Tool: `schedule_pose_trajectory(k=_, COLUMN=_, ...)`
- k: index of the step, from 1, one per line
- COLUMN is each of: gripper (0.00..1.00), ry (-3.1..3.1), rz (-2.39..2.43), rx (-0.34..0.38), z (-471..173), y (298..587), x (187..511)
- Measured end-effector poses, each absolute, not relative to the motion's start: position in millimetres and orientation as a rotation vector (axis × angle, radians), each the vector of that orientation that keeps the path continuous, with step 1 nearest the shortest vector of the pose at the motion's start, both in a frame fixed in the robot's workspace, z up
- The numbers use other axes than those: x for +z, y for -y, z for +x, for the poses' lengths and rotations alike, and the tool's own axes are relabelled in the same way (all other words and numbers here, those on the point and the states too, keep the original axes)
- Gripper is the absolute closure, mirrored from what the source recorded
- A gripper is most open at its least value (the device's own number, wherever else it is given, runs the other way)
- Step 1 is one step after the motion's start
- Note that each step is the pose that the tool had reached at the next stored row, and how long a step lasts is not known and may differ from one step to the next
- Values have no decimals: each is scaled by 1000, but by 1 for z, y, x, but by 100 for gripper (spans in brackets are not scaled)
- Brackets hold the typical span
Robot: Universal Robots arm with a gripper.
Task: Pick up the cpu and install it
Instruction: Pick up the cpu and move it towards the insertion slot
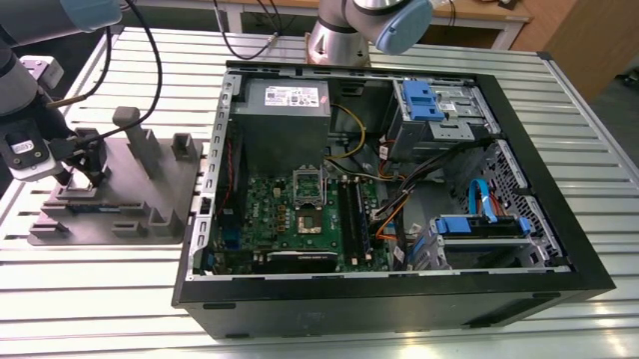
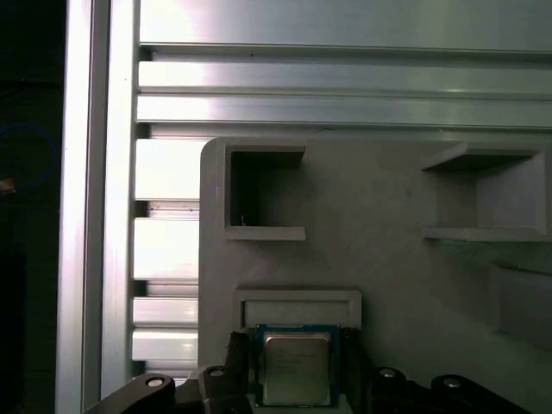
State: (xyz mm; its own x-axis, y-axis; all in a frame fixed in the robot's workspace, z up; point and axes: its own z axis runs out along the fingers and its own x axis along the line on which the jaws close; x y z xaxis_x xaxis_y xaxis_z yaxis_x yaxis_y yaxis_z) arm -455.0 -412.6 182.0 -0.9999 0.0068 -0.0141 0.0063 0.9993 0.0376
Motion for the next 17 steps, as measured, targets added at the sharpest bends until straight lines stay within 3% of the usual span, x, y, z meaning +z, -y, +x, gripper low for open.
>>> schedule_pose_trajectory(k=17, gripper=47, ry=-3127, rz=10, rx=59, z=-455, y=413, x=185)
